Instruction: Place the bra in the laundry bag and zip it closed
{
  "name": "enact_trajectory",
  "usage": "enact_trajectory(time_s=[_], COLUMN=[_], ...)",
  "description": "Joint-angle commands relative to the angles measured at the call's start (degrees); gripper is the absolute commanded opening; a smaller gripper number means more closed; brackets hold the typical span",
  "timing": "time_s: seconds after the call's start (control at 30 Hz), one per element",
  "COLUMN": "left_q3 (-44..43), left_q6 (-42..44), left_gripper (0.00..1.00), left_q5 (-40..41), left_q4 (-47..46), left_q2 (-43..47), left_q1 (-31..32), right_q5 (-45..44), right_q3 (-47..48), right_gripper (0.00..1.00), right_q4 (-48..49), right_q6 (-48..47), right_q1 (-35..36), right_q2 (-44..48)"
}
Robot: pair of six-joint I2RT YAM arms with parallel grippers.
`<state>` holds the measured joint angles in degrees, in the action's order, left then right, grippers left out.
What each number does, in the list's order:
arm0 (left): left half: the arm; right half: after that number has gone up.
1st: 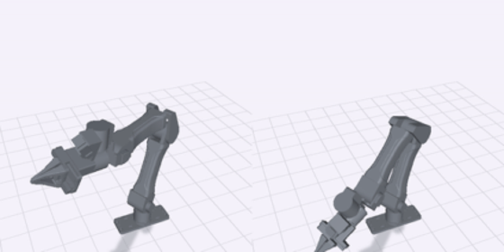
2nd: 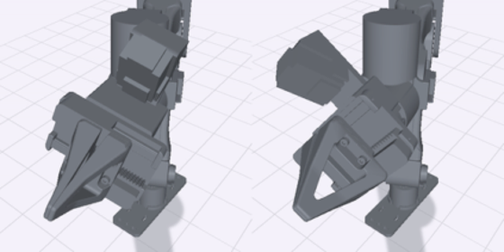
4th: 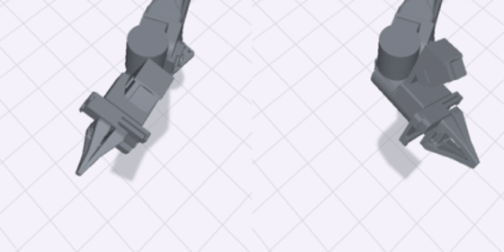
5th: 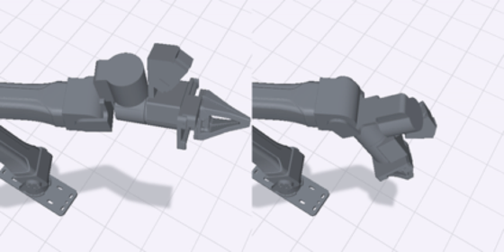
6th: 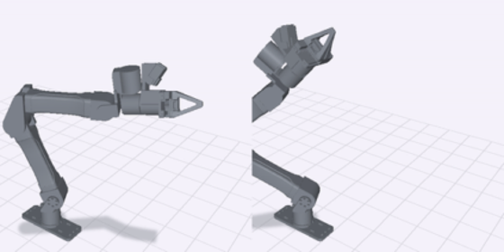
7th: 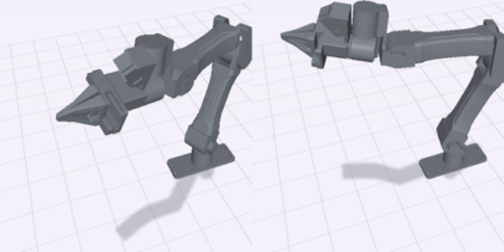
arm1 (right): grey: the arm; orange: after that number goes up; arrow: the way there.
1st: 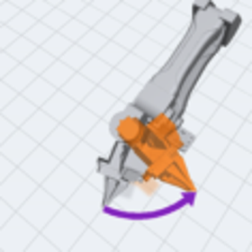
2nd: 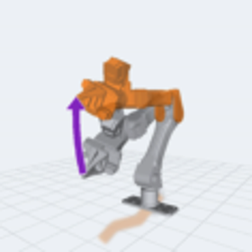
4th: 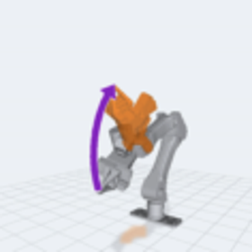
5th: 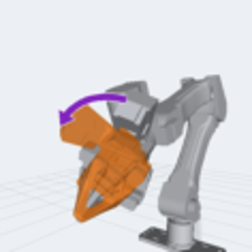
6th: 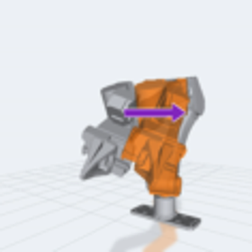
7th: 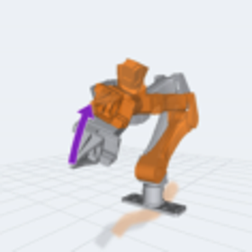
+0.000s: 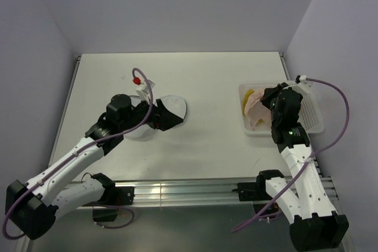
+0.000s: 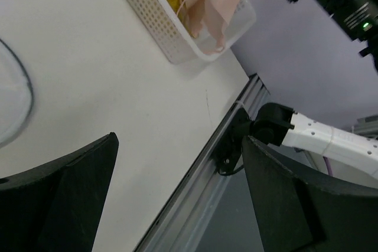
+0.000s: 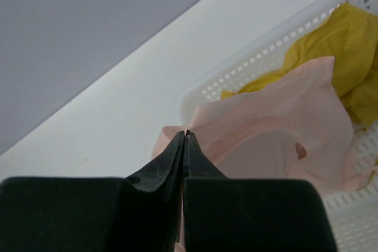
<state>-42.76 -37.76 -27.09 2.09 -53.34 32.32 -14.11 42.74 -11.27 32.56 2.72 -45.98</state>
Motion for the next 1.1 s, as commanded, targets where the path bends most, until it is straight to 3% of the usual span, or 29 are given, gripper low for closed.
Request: enact_trajectory(time_s=[0.0, 0.17, 0.23, 0.4, 0.53, 0.7, 0.97, 1.07], left_q3=[-3.7, -11.7, -13.8, -17.3, -24.8, -33.3, -43.5, -44.7], left_q6=[-1.7, 1.4, 1.2, -0.1, 0.1, 2.6, 4.6, 5.1], left_gripper=[0.93, 0.95, 0.96, 0.99, 0.99, 0.99, 0.99, 0.79], left_q5=[2.0, 7.7, 9.3, 11.3, 8.8, 10.2, 13.0, 13.7], left_q4=[-8.0, -9.8, -12.3, -17.5, -19.7, -17.9, -17.8, -18.9], left_q2=[-4.0, -12.3, -15.6, -24.5, -32.7, -42.8, -51.1, -52.6], left_q1=[7.0, 16.4, 17.5, 17.8, 18.4, 19.0, 19.0, 19.1], right_q5=[-0.7, 1.0, 1.4, 5.3, 7.4, 9.4, 12.2, 12.5], right_q3=[2.2, 3.8, 5.0, 6.9, 8.4, 9.1, 8.4, 8.2], right_gripper=[0.0, 0.0, 0.0, 0.0, 0.0, 0.0, 0.0, 0.0], right_q4=[0.7, 3.2, 4.9, 9.1, 10.6, 11.0, 11.1, 10.9], right_q6=[0.4, 1.7, 2.8, 5.5, 6.6, 7.5, 7.8, 7.9], right_q1=[-0.3, -0.3, -0.3, -0.4, -0.5, -0.8, -0.8, -0.8], right_q2=[2.9, 2.6, 2.0, 1.4, 0.6, 1.1, 1.9, 2.6])
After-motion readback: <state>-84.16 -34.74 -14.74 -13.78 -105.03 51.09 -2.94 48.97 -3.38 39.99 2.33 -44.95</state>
